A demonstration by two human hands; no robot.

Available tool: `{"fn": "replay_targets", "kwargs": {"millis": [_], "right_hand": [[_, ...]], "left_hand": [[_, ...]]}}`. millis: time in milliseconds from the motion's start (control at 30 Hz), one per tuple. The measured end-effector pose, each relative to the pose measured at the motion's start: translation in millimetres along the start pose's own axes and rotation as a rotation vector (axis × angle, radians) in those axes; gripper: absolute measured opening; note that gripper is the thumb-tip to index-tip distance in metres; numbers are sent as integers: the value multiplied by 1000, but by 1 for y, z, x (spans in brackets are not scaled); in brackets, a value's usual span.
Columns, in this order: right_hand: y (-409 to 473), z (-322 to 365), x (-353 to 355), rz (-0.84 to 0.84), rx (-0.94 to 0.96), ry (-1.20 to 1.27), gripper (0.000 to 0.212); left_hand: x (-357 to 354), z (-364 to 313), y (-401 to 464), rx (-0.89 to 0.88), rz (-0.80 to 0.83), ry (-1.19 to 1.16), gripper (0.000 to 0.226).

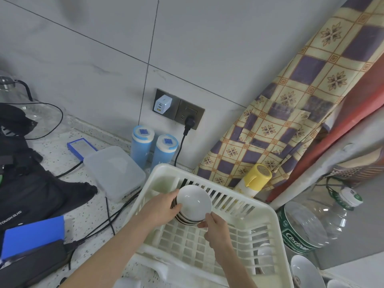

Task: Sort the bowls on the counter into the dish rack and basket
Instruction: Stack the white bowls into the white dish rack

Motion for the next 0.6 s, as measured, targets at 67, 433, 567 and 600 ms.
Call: {"fn": "replay_targets", "kwargs": {"millis": [67,433,567,600], "right_hand": [[-6,-4,7,-12,11,12,30],[-69,-48,60,-119,100,391,31],[-85,-59,79,-121,130,466,32],[-88,-62,84,-123,137,479,32]], "left_hand": [[2,-1,-1,9,-17,-14,53],[16,-14,-5,137,-266,-299,44],[15,-45,-9,80,-253,-367,34],[14,-54,-12,65,-256,-392,30]]}}
Point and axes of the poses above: each hand's wrist, its own y-axis towards the middle knuckle, its own x-axis out of the back of the hand, z = x × y, the point moved 4 cm from there along y, towards the middle knuckle, and after that the axes turned 11 degrees about -x, right-handed, at the moved point
